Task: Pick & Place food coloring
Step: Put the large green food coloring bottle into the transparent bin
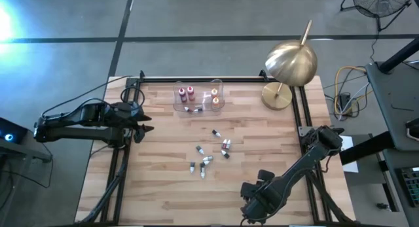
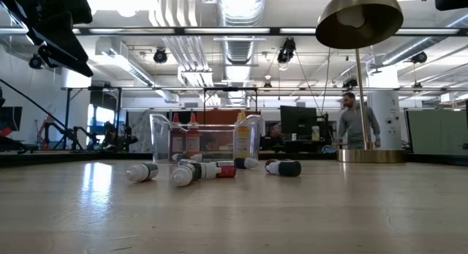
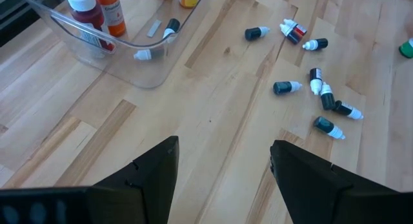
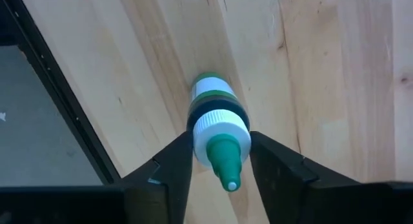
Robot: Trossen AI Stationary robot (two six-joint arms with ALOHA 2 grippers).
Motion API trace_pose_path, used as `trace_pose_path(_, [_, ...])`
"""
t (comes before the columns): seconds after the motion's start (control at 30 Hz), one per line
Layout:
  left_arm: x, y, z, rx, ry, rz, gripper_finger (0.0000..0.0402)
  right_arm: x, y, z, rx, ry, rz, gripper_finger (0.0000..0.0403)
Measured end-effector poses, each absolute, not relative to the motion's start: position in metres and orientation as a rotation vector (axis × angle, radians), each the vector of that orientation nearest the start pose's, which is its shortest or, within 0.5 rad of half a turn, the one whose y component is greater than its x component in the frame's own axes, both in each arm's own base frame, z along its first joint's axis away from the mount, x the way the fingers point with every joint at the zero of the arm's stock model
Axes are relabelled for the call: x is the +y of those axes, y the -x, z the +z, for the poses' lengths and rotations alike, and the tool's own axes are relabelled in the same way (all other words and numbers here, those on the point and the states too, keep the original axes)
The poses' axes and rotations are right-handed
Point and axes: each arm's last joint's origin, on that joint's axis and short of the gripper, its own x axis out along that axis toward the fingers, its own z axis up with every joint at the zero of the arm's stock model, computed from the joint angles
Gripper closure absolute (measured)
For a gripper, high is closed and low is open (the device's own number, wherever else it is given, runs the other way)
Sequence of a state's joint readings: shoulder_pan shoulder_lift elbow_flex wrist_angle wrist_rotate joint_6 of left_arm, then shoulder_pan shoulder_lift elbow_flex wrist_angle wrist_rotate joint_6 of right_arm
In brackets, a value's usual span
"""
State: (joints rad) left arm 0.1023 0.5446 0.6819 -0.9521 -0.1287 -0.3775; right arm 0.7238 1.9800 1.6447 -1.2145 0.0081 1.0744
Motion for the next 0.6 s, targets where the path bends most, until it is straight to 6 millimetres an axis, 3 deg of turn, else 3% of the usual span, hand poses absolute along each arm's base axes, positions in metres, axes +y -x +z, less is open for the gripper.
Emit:
trace_pose_path(0.27, [0.014, -0.095, 0.264, 0.746, 0.361, 0.373, 0.0184, 0.244, -0.288, 0.225, 1.512, -0.322, -0.332, 0.0293])
trace_pose_path(0.37, [0.014, -0.096, 0.265, 0.731, 0.363, 0.371, 0.0184, 0.237, -0.292, 0.226, 1.462, -0.375, -0.435, 0.0295])
trace_pose_path(0.47, [0.014, -0.097, 0.266, 0.715, 0.364, 0.368, 0.0184, 0.221, -0.300, 0.236, 1.330, -0.458, -0.575, 0.0296])
trace_pose_path(0.6, [0.014, -0.099, 0.268, 0.691, 0.366, 0.364, 0.0184, 0.186, -0.312, 0.256, 1.138, -0.560, -0.747, 0.0297])
